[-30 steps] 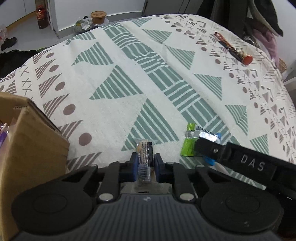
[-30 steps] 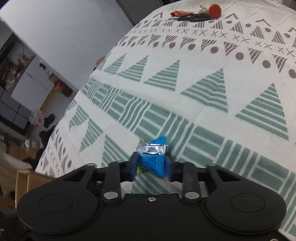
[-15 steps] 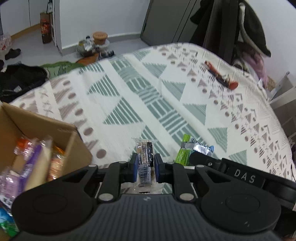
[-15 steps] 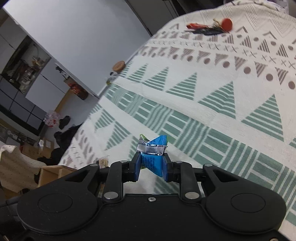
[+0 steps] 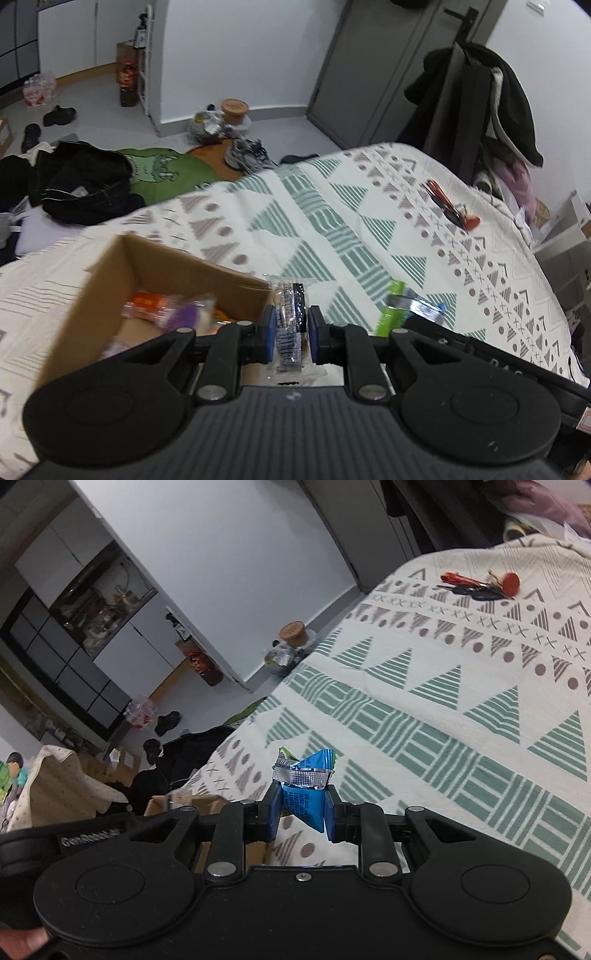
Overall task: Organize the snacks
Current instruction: 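Carry the silver bar with the left gripper while the right carries the blue candy to the box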
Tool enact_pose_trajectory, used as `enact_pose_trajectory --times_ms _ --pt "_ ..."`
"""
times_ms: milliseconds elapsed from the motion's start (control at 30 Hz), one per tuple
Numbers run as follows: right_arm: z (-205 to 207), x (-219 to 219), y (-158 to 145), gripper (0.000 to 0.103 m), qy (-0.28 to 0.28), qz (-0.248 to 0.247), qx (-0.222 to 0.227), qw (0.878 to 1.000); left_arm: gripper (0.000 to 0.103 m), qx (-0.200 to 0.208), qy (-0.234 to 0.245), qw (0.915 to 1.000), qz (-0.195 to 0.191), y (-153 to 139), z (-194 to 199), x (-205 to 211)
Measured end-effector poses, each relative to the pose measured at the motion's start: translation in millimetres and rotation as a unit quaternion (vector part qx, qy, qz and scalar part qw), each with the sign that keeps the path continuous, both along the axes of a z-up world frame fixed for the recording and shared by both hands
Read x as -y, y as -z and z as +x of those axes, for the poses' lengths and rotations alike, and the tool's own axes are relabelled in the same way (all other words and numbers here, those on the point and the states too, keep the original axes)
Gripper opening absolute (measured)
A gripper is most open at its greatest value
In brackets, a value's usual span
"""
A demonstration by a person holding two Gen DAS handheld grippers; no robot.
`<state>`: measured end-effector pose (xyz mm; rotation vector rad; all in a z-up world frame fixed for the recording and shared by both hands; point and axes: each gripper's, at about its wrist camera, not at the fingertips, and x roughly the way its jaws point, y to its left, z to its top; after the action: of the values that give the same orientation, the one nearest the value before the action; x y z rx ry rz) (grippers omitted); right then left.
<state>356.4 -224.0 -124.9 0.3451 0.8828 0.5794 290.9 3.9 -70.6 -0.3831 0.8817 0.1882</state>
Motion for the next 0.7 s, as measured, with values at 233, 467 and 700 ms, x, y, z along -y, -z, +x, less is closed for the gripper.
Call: enact_pose_trajectory --times_ms 233,467,700 --pt "-20 -17 -19 0.023 -0.017 -0.005 0.025 1.0 0.017 0.012 -0.022 0.9997 0.002 -16 -25 -33" --pt "-42 -39 -32 0.023 -0.042 -0.011 0.051 0.998 0.017 0.017 -0.038 0.9991 -0.003 -22 -44 -60" --pt "-57 -60 -36 0.023 -0.062 -0.023 0.068 0.995 0.017 0.02 -0.053 0.9982 -0.016 -18 -53 -85"
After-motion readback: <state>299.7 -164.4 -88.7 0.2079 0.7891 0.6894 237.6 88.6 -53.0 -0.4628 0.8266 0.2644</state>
